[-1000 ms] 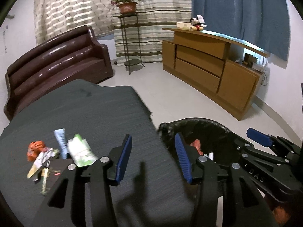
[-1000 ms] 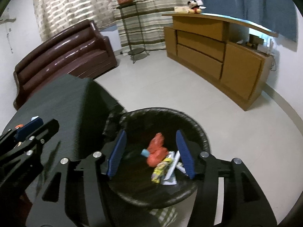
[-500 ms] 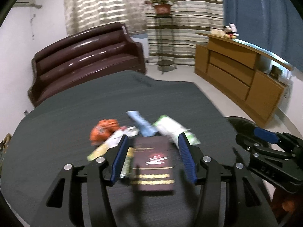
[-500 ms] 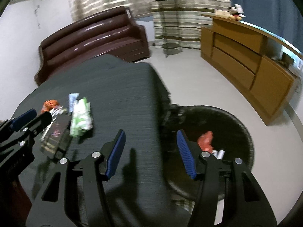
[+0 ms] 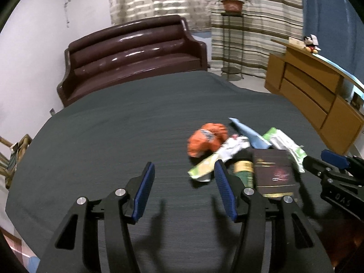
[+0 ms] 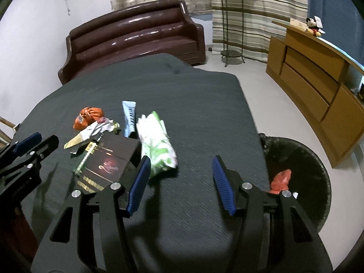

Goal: Collect trash
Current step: 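Move both grippers back to the table and grasp the green-and-white packet with the right gripper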

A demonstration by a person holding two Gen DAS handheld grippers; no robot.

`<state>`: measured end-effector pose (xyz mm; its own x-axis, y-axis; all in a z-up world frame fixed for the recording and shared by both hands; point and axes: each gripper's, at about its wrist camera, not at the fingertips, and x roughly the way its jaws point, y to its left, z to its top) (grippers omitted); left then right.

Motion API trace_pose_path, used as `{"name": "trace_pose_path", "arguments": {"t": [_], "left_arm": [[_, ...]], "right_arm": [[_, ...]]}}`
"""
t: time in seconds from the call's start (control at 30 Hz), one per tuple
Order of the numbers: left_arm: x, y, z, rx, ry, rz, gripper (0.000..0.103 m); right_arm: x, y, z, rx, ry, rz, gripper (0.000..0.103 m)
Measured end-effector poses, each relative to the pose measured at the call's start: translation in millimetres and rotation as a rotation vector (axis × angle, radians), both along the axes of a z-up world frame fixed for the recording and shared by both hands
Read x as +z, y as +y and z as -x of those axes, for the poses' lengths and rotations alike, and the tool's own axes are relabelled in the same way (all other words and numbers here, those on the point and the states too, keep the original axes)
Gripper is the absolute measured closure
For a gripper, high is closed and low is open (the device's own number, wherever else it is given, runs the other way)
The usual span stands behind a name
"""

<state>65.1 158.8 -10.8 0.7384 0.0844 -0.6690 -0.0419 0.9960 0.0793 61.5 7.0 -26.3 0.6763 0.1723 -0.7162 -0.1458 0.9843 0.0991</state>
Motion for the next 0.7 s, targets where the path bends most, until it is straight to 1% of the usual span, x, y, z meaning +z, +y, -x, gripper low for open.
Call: {"name": "trace_pose_path", "arguments": {"t": [0.2,0.4,0.43,0.47,0.53,0.63,0.7], "left_arm": [[-4,14,-3,0.03,0.012,0.011,0.049],[-8,17,-7,0.025,0.029,0.025,0.049],[-9,18,-8,0.023,0.032,0.027,0.049],[-10,19,-8,0.022,0.034,0.028,0.049],[-11,21,-7,0.021,0.038,0.032,0.049],[-12,21,-7,0.019,0.042,0.037,0.049],[-11,20,-7,0.014,0.041,0.035,0.049]], "right_arm": [[-1,15,-12,0.015,0.011,0.024,0.048],[-4,24,-23,0.014,0.034,0.039,0.05],[-4,25,-26,0.016,0.039,0.04,0.052],[-4,26,-27,0.02,0.042,0.042,0.057],[-4,29,-29,0.025,0.045,0.047,0.06],[-6,32,-29,0.039,0.05,0.053,0.07],[-5,35,-28,0.04,0.043,0.062,0.071]]}}
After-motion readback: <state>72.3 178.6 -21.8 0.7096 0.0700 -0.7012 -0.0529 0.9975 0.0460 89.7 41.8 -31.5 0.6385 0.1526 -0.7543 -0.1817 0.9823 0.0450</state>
